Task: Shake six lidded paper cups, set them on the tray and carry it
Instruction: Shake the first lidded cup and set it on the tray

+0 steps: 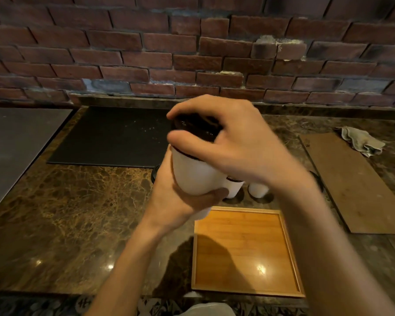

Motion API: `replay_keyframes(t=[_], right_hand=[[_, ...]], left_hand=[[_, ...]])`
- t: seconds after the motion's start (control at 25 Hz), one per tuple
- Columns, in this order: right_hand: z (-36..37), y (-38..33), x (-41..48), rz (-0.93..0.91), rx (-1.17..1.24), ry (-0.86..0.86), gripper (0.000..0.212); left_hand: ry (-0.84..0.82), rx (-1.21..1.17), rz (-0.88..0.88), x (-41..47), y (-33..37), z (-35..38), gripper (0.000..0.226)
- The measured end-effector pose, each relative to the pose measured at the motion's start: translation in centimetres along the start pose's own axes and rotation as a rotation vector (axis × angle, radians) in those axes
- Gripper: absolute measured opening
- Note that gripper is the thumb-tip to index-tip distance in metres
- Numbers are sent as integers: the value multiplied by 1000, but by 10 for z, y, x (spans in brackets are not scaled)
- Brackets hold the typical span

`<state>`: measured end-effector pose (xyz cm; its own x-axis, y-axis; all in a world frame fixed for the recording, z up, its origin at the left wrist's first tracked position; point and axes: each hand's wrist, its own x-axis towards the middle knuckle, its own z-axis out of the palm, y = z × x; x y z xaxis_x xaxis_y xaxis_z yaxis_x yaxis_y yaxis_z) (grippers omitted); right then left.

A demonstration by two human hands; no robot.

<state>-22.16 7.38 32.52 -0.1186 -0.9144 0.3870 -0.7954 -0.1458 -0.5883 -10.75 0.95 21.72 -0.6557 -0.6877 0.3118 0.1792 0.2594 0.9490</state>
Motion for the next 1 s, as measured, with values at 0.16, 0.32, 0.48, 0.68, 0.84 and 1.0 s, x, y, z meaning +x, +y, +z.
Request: replay_keyframes(t=[0.16,0.32,0.48,0.68,0.84,1.0], right_hand=[[-2,1,2,110,-4,-3,25],[20,-13,1,127,-499,189,37],[-27,-5,0,3,163,-228,33],[-4,-13,3,117,-206,-55,35],[-8,-20,2,129,-181,2,37],[-7,-17,-1,180,-188,54,43]], left_hand=[[-73,-17,-7,3,4,5,83],[45,-130,-29,3,3,19,82],[-311,-214,6,6,2,-7,72],[-76,-176,-9,2,5,11,68],[-95,-193,-10,2,12,5,74],[-109,-172,-38,3,12,7,78]])
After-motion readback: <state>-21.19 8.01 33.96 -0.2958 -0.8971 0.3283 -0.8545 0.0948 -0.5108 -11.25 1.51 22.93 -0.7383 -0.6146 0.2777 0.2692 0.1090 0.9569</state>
